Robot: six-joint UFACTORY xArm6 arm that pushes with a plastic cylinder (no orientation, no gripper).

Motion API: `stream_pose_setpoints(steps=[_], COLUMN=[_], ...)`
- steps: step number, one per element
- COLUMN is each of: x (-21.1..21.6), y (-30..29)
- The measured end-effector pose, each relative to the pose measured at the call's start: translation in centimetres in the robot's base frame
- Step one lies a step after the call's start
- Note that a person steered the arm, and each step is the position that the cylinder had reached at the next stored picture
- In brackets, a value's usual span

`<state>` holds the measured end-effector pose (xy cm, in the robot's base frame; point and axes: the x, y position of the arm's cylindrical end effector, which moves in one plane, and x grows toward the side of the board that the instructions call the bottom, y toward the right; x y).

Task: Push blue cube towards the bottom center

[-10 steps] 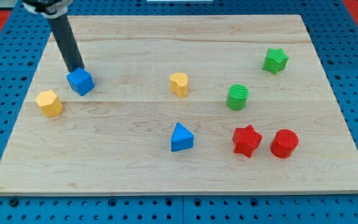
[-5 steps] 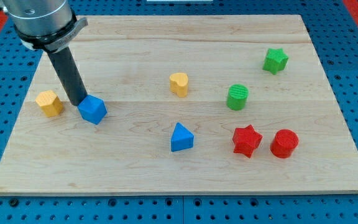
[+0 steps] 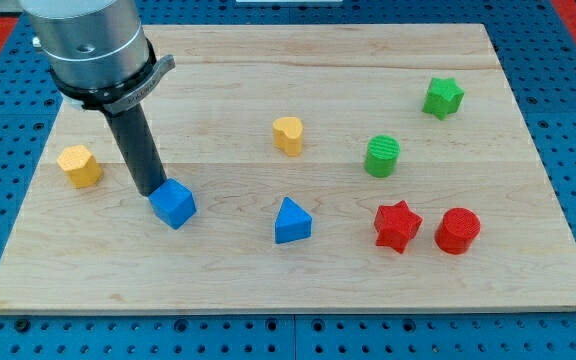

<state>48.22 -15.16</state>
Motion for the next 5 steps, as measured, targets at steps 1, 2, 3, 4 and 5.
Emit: stream_pose_setpoints(steps=[1, 2, 3, 4, 5], x=[0.4, 0.4, 0.4, 0.4, 0.4], y=[0.4, 2.4, 4.0, 4.0, 4.0])
